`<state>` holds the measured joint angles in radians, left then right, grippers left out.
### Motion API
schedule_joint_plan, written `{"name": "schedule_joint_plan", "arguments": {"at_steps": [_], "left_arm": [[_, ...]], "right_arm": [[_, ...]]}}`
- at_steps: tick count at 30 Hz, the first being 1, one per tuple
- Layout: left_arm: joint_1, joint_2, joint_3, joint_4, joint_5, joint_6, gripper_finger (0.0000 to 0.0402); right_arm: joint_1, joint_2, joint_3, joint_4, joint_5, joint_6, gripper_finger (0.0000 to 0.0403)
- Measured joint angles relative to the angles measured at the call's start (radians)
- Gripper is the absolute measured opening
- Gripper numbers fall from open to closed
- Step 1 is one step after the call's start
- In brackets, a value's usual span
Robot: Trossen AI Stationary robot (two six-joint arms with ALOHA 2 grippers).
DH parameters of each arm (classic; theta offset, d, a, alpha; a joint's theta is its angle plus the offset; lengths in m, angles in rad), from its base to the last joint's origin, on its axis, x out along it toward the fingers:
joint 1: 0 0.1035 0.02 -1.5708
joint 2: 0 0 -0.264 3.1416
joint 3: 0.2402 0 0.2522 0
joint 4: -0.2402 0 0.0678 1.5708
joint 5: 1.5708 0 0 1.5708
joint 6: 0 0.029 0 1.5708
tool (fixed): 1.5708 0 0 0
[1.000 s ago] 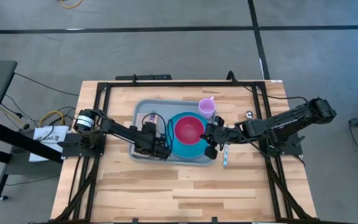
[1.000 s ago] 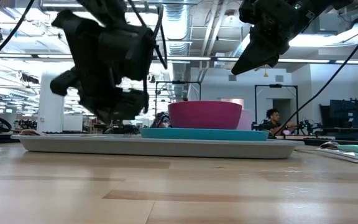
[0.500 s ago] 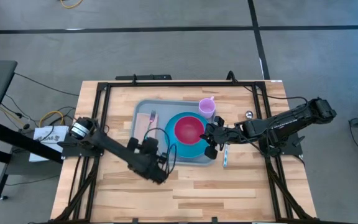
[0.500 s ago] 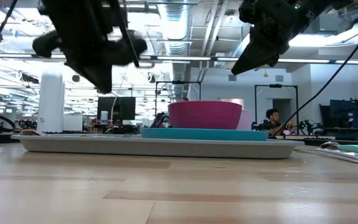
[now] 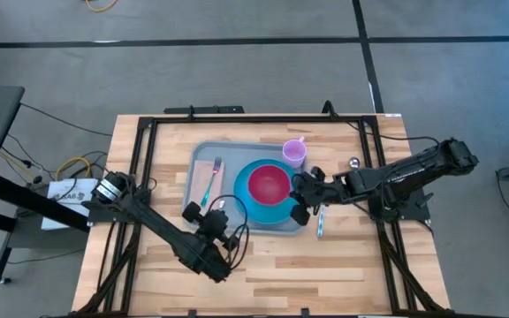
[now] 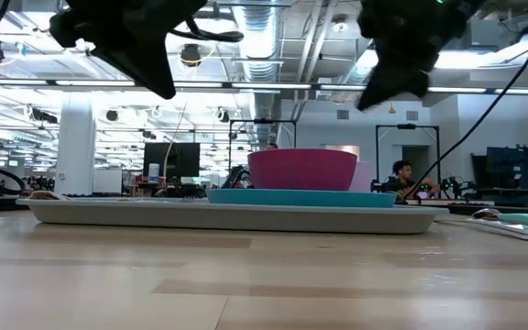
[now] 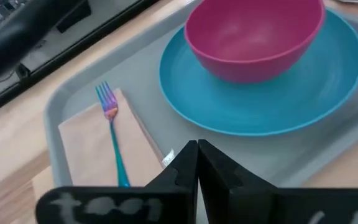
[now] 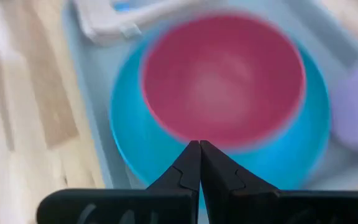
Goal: Set up tray
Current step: Put the white knife on the brown napkin to the left of the fork
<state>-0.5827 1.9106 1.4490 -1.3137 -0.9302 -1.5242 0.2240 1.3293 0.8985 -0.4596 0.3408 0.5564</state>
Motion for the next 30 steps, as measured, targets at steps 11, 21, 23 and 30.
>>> {"name": "schedule_joint_plan", "arguments": {"at_steps": [11,21,23,30], "left_arm": [[0.045,0.0,0.0,-0.058,-0.055,0.076,0.0],[0.093,0.0,0.0,-0.056,-0.124,0.252,0.0],[0.1,0.0,0.0,-0.054,-0.125,0.295,0.0],[0.106,0.0,0.0,-0.044,-0.124,0.391,0.0]], "right_arm": [[0.145,0.0,-0.002,-0.531,0.249,0.676,0.0001],[0.309,0.0,-0.064,-0.52,0.261,1.049,0.0001],[0.337,0.0,-0.064,-0.569,0.263,1.151,0.0001],[0.393,0.037,-0.066,-0.682,0.26,1.413,0.0001]]}}
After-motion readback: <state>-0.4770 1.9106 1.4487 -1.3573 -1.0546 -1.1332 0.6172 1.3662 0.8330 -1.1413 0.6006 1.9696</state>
